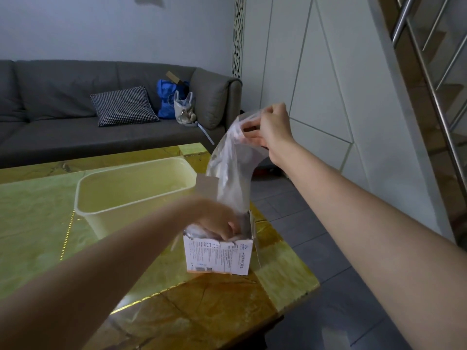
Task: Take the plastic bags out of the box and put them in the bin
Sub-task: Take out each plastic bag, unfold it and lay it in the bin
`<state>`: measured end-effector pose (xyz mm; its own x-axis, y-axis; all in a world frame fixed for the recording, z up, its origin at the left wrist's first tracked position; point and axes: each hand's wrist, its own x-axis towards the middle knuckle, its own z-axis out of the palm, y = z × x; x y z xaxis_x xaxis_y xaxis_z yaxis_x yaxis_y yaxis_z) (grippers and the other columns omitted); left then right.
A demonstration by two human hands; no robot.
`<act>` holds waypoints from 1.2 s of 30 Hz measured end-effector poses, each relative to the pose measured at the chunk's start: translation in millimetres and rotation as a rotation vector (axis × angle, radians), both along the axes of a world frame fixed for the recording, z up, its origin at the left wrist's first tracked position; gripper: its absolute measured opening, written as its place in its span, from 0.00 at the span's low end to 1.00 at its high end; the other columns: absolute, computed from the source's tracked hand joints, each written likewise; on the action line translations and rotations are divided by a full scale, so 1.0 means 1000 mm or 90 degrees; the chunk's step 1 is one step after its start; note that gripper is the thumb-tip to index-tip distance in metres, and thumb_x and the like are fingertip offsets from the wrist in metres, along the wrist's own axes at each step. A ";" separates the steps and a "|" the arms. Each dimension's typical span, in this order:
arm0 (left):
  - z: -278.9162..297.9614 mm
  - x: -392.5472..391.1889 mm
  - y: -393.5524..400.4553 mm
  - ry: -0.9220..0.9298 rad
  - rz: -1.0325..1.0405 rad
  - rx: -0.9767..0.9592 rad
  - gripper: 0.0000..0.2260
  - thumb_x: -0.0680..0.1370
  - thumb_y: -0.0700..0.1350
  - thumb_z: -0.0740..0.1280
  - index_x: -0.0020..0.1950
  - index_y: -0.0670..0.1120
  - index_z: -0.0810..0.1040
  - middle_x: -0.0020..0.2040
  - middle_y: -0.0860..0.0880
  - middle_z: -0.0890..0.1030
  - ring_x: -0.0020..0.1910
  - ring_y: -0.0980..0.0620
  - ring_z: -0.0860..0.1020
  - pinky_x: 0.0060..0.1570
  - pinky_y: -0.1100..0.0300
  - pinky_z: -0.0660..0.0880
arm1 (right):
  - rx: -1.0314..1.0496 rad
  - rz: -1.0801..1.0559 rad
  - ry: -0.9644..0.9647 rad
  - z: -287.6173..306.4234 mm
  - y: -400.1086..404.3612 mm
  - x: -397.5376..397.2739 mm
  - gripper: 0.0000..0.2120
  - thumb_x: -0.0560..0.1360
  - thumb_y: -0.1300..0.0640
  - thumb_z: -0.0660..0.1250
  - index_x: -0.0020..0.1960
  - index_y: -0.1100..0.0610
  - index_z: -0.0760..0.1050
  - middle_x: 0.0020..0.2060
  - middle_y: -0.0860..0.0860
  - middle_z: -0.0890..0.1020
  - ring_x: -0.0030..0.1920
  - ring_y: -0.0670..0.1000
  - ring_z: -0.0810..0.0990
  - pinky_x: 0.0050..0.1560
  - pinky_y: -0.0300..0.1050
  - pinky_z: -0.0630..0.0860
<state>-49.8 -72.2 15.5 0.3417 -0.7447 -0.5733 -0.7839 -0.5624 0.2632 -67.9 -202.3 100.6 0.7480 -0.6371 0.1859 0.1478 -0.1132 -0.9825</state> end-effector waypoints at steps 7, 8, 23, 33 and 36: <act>0.068 0.025 0.060 0.250 0.191 -0.164 0.12 0.78 0.39 0.62 0.59 0.51 0.76 0.60 0.55 0.77 0.61 0.60 0.74 0.59 0.68 0.71 | -0.095 0.016 -0.048 0.016 0.013 -0.002 0.11 0.83 0.59 0.48 0.42 0.53 0.58 0.42 0.60 0.79 0.29 0.57 0.79 0.27 0.44 0.78; 0.072 0.030 0.070 0.240 0.223 -0.173 0.09 0.77 0.41 0.64 0.56 0.50 0.78 0.59 0.53 0.79 0.58 0.59 0.77 0.57 0.67 0.74 | -0.122 0.020 -0.050 0.019 0.016 -0.001 0.11 0.83 0.59 0.48 0.42 0.52 0.58 0.41 0.59 0.79 0.29 0.57 0.80 0.29 0.45 0.78; 0.102 0.053 0.088 -0.223 0.507 -0.780 0.24 0.71 0.42 0.72 0.62 0.42 0.65 0.59 0.43 0.73 0.55 0.47 0.73 0.54 0.59 0.70 | -0.045 0.198 0.048 0.033 0.039 0.001 0.06 0.81 0.66 0.49 0.57 0.60 0.61 0.38 0.61 0.79 0.31 0.56 0.81 0.29 0.43 0.79; 0.062 0.066 0.073 -0.283 0.375 -0.411 0.16 0.77 0.43 0.66 0.65 0.44 0.73 0.60 0.43 0.77 0.56 0.45 0.76 0.54 0.55 0.73 | -0.254 0.365 0.426 0.003 0.008 -0.004 0.05 0.78 0.68 0.58 0.46 0.64 0.71 0.41 0.62 0.82 0.41 0.58 0.84 0.46 0.48 0.81; 0.038 0.053 0.076 -0.118 0.349 -0.224 0.18 0.79 0.49 0.62 0.68 0.47 0.70 0.67 0.45 0.72 0.58 0.46 0.74 0.49 0.58 0.74 | -0.434 0.440 0.612 -0.002 0.003 -0.009 0.03 0.76 0.67 0.64 0.45 0.62 0.76 0.45 0.60 0.84 0.46 0.57 0.84 0.49 0.46 0.81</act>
<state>3.2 3.3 54.0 0.7928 -0.5668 -0.2239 -0.4591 -0.7971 0.3924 -76.9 -199.5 98.3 0.8851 -0.0754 -0.4593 -0.3315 -0.7949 -0.5082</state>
